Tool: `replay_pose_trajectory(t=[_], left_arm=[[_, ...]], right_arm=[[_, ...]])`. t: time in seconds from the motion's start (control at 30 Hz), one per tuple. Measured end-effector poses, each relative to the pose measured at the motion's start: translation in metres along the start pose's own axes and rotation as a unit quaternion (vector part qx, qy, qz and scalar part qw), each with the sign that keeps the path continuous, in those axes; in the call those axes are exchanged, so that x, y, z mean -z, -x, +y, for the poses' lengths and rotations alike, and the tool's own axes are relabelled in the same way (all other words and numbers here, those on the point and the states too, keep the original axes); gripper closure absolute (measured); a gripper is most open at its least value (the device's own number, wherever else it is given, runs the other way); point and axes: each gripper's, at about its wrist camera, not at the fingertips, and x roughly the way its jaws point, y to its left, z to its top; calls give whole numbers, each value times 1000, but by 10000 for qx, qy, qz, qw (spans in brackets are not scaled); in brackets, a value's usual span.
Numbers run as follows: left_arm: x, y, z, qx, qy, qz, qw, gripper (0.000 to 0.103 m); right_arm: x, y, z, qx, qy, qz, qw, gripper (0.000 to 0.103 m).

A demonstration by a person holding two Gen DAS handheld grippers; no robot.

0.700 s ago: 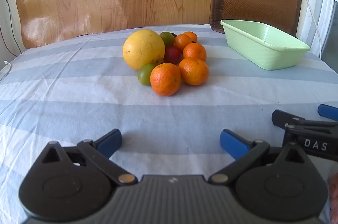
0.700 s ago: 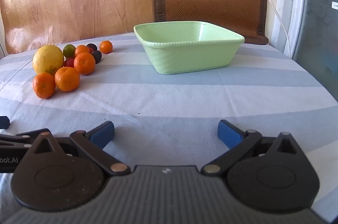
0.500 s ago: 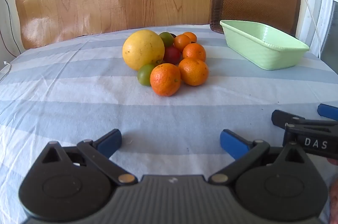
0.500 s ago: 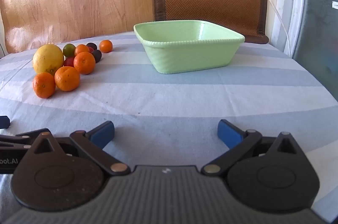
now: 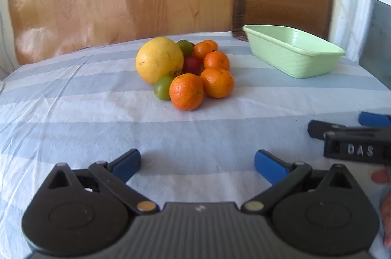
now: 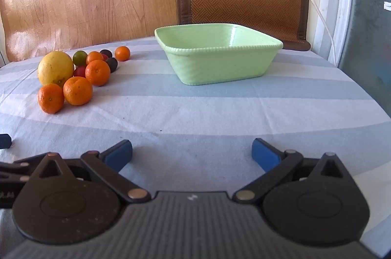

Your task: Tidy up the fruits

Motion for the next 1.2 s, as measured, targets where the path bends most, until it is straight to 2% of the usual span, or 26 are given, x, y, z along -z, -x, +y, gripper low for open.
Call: replay_pose_trajectory(t=[0.13,0.2,0.27,0.37,0.43,0.5,0.53,0.6,0.63,0.7,0.73,0.8,0.87,0.97,1.1,1.2], left_arm=[[10,9,20,593,-118,-136,9981,0],[12,15,27,699,-148,-105,9974,0],[11,22,39,746,56,-114,9971,1],[3,27,62,959,441,-519,9931,1],[-8,31,72,900,534,-897,9904,1],[-22,26,68,793,302,-1050,9909,13],[-29,22,65,793,112,-1073,9910,17],[-37,12,54,730,-242,-1094,9910,32],[-40,8,49,731,-393,-1079,9907,37],[-41,1,40,789,-663,-1015,9895,47],[-42,-3,37,826,-742,-972,9890,48],[-44,-10,31,935,-859,-870,9881,59],[-44,-16,27,968,-978,-804,9872,63],[-42,-25,23,819,-1075,-712,9883,63],[-36,-30,25,723,-1046,-728,9892,66],[-37,-29,24,788,-1033,-743,9887,67]], right_arm=[[1,4,0,-279,40,-56,9996,0],[1,5,2,-416,110,-113,9990,0],[1,7,7,-567,250,-228,9978,6],[-4,5,20,-953,588,-310,9932,24],[-12,-1,30,-1273,790,-276,9883,44],[-24,-8,39,-1611,872,-242,9828,50],[-32,-13,42,-1790,834,-218,9801,50],[-46,-22,42,-2177,582,-145,9742,50],[-52,-26,41,-2336,424,-98,9714,50],[-64,-38,40,-2507,177,22,9679,50],[-67,-43,41,-2565,106,73,9665,50],[-71,-50,42,-2741,0,177,9615,51],[-72,-57,45,-2900,-60,303,9565,54],[-69,-67,50,-3099,-65,599,9489,55],[-68,-72,45,-3326,-246,666,9404,61],[-69,-66,42,-3266,-197,643,9428,62]])
